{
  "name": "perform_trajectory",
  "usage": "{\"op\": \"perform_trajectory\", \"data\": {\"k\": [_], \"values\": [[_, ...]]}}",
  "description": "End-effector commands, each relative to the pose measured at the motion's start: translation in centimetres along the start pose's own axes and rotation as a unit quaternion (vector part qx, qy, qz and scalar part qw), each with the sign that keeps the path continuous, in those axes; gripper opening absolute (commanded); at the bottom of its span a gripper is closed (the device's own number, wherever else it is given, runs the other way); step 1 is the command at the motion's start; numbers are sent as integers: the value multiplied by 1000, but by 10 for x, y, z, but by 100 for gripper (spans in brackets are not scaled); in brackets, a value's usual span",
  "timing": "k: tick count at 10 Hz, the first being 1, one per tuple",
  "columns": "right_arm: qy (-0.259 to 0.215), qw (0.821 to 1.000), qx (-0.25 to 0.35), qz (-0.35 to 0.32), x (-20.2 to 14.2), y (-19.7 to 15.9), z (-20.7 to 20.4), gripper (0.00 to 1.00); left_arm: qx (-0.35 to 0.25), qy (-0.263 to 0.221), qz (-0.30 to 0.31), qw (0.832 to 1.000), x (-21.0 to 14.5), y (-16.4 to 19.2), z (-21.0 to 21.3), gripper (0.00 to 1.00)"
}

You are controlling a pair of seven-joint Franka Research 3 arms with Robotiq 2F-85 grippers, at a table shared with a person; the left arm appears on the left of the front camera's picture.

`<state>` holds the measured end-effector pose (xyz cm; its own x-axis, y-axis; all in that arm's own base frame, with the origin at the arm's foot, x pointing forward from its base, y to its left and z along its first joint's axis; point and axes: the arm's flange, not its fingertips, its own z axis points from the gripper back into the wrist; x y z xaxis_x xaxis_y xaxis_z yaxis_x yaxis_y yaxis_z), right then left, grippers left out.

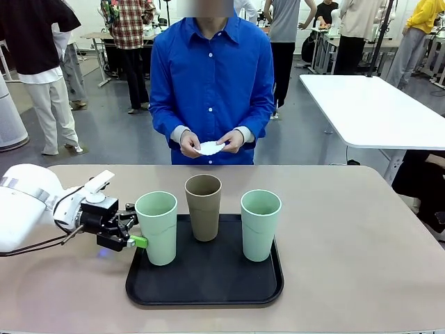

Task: Place coasters on the table and set cups on them.
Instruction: Pick up one Reusable plastic cup and place it on a coaster set by the human.

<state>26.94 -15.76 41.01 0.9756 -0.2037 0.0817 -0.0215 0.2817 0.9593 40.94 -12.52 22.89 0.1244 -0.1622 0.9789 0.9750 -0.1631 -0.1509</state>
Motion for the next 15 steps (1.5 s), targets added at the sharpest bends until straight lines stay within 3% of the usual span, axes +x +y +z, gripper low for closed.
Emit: {"op": "perform_trajectory", "data": {"k": [1,8,14,15], "values": [[-1,1000,6,7,-1,0,0,100,0,2,7,1000,-3,6,-6,100],[-1,1000,6,7,-1,0,0,100,-16,14,10,1000,-16,9,-28,100],[-1,1000,6,7,-1,0,0,100,-29,4,-26,999,-13,8,-43,100],[-1,1000,6,7,-1,0,0,100,-37,-1,-29,999,-13,8,-43,41]]}}
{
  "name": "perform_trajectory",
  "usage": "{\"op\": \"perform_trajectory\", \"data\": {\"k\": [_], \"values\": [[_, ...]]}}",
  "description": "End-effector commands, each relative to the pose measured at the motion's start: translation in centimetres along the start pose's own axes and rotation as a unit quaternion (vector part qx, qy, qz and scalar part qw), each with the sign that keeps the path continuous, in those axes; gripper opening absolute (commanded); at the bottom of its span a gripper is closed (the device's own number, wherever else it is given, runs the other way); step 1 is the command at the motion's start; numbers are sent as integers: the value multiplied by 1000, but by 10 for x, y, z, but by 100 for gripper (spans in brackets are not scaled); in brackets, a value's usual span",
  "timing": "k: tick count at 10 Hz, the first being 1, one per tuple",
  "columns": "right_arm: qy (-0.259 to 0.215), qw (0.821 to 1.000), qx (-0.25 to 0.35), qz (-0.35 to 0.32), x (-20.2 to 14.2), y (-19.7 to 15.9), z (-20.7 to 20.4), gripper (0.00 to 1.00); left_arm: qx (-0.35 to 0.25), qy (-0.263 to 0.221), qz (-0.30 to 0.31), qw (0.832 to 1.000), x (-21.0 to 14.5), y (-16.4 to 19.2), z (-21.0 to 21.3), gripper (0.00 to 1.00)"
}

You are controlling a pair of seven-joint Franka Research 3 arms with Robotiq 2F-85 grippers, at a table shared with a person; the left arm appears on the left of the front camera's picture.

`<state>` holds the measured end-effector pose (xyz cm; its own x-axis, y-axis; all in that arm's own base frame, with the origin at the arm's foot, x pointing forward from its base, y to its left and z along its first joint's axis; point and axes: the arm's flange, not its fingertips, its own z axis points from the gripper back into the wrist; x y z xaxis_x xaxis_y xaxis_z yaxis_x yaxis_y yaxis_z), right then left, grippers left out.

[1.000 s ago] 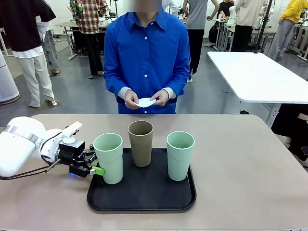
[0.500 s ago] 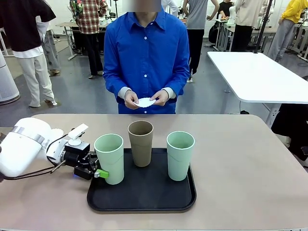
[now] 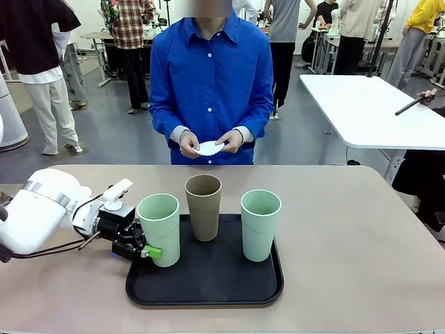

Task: Place coasters on the table and set cups on them.
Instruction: Pick up one Reusable plastic cup and place it on a coaster set by the human.

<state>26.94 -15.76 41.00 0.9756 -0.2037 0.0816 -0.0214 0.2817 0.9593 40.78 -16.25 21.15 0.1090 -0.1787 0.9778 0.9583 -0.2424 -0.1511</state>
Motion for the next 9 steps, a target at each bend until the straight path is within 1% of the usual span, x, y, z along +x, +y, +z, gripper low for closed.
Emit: {"op": "perform_trajectory", "data": {"k": [1,2,3,4,5,6,7,9], "values": [[-1,1000,6,7,-1,0,0,100,-1,-6,-22,1000,-1,1,-3,41],[-1,1000,6,7,-1,0,0,100,-4,-5,-21,1000,0,0,-2,0],[-1,1000,6,7,-1,0,0,100,-5,-7,-24,1000,5,-5,1,38],[-1,1000,6,7,-1,0,0,100,-5,5,-28,1000,11,-10,4,0],[-1,1000,6,7,-1,0,0,100,-1,2,-21,1000,22,-17,11,19],[-1,1000,6,7,-1,0,0,100,6,-7,-18,1000,42,-27,20,19],[-1,1000,6,7,-1,0,0,100,30,-16,-23,999,74,-41,35,19],[-1,1000,6,7,-1,0,0,100,47,0,-3,999,125,-62,56,19]]}}
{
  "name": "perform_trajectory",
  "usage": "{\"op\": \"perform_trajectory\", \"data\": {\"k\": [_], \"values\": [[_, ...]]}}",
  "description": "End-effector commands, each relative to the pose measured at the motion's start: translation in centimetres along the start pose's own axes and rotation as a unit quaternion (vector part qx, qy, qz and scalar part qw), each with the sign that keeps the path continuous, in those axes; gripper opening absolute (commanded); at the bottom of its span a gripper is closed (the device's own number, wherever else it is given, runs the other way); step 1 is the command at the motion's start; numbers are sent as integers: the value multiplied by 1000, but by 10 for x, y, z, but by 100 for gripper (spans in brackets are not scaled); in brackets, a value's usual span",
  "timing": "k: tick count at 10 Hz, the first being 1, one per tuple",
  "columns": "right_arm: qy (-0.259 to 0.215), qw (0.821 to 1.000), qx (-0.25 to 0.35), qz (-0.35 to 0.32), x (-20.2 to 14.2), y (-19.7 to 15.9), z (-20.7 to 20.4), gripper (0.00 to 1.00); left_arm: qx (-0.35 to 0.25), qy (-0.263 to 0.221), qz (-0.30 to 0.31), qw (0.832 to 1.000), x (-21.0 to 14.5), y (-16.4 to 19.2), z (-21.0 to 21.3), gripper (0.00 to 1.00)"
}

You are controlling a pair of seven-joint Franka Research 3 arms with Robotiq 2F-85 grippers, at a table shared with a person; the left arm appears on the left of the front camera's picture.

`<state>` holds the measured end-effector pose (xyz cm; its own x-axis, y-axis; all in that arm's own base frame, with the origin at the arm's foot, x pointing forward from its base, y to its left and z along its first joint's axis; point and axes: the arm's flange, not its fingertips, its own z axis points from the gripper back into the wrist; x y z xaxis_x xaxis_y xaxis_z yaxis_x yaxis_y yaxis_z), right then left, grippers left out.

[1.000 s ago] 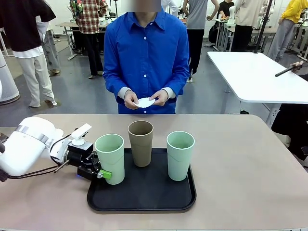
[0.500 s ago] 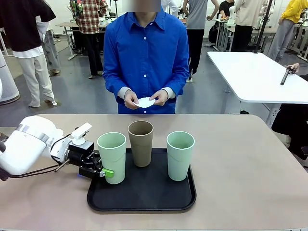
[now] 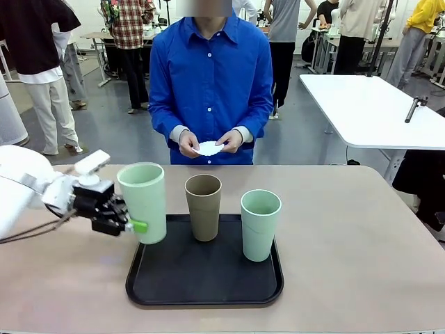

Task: Place coasters on the table and set cups on them.
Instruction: Pick up one Reusable plastic cup and place it on a coaster set by the human.

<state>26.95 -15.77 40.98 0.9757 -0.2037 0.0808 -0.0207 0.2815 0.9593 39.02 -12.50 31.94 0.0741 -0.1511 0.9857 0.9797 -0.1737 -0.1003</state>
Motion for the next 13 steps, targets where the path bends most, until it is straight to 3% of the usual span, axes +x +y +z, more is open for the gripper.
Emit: {"op": "perform_trajectory", "data": {"k": [1,3,6,8,9,11,13], "values": [[-1,1000,6,7,-1,0,0,100,18,17,18,1000,50,-23,16,19],[-1,1000,6,7,-1,0,0,100,37,27,25,999,85,-29,21,19],[-1,1000,6,7,-1,0,0,100,46,13,-10,999,85,-36,22,19],[-1,1000,6,7,-1,0,0,100,35,19,11,999,97,-27,24,19],[-1,1000,6,7,-1,0,0,100,35,20,7,999,94,-29,24,84],[-1,1000,6,7,-1,0,0,100,58,8,4,998,80,-9,70,84],[-1,1000,6,7,-1,0,0,100,121,5,2,993,81,3,128,84]]}}
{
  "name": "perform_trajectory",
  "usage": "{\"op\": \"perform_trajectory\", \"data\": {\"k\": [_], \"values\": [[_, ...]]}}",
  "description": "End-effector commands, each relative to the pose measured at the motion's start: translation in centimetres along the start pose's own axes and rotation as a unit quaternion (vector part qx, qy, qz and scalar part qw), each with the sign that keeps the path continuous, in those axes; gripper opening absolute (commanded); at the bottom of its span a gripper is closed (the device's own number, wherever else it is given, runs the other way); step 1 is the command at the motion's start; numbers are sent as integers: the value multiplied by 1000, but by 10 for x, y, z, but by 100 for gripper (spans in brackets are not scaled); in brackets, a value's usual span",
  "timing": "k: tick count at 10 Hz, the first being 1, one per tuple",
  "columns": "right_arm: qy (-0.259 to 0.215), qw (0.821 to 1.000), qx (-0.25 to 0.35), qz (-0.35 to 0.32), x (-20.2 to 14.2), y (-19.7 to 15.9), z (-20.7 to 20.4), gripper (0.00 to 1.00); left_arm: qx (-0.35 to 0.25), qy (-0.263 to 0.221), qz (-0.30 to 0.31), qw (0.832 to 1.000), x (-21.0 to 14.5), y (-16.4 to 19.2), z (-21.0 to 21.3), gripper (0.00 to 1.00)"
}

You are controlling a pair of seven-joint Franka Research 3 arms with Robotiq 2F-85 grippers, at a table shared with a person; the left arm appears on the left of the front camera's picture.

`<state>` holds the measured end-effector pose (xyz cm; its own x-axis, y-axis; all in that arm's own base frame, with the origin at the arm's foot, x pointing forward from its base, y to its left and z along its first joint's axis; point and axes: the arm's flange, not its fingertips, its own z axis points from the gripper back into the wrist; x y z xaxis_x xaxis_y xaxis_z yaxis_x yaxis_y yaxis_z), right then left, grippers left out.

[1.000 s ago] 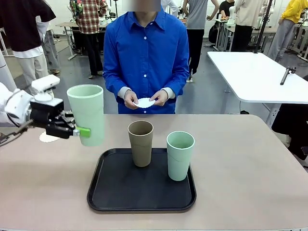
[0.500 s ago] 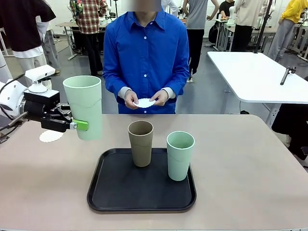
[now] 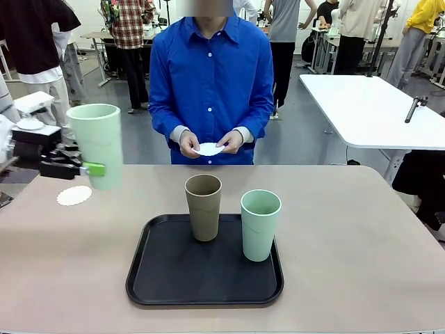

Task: Place coasters on the table and set cups on them.
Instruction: Pick up one Reusable plastic cup and place it on a coaster set by the human.

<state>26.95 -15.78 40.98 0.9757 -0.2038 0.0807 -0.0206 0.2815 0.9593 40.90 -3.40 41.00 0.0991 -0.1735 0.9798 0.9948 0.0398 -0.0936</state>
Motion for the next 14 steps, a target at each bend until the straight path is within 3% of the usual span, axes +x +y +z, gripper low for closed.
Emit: {"op": "perform_trajectory", "data": {"k": [1,3,7,11,14], "values": [[-1,1000,6,7,-1,0,0,100,47,-3,-11,999,2,23,47,84],[-1,1000,6,7,-1,0,0,100,117,0,-7,993,-5,39,99,84],[-1,1000,6,7,-1,0,0,100,178,-13,-5,984,-16,62,171,84],[-1,1000,6,7,-1,0,0,100,204,-29,-32,978,-13,60,184,84],[-1,1000,6,7,-1,0,0,100,190,-16,-11,982,-17,65,183,84]]}}
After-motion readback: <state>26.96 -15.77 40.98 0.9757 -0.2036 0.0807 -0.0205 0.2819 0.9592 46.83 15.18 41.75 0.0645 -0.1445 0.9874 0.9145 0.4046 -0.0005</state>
